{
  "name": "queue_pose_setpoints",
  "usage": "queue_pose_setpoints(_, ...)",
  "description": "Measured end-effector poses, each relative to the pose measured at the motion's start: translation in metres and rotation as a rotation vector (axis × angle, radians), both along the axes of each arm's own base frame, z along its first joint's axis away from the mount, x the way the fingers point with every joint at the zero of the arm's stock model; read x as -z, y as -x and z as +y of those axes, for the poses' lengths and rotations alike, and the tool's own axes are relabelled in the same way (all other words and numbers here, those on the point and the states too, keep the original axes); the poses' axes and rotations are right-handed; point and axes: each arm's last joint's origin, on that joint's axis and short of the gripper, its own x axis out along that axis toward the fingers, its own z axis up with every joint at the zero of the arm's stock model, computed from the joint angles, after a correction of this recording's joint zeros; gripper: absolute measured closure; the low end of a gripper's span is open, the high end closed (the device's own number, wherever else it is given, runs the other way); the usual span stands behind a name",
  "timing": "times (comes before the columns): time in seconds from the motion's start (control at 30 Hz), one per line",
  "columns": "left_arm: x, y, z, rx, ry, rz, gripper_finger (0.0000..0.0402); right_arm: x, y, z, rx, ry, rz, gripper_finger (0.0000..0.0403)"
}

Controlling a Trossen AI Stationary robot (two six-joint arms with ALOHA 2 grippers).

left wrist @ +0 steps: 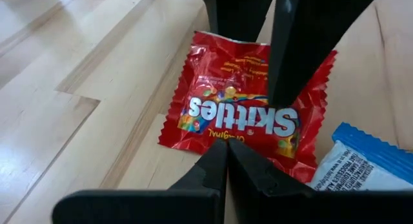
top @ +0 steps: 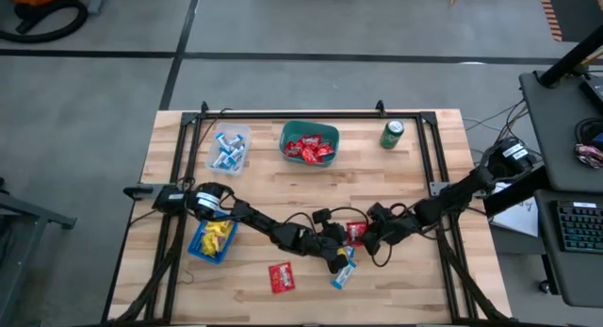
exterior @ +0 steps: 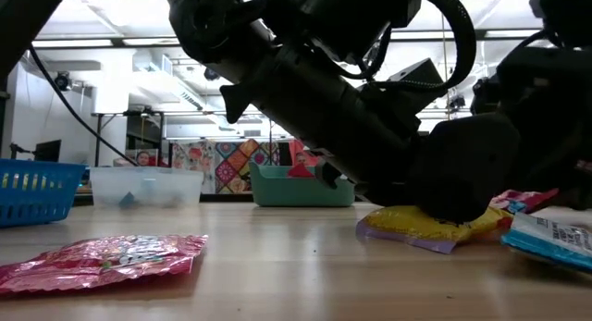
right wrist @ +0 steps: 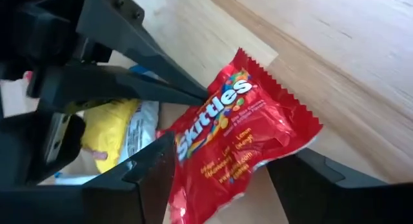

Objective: Sort candy
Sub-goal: Put the red candy into the green bin

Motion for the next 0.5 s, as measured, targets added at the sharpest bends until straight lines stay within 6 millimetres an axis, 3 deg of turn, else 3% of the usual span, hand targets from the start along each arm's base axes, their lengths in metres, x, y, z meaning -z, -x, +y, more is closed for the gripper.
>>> queue_pose_setpoints(0.5, -0.0001, 0.0004, -0.0014, 0.003, 0.001, -0.004, 0.0401, 0.0049, -0.0068, 0.0025, 0.025, 0.033, -0.002, 0.0181)
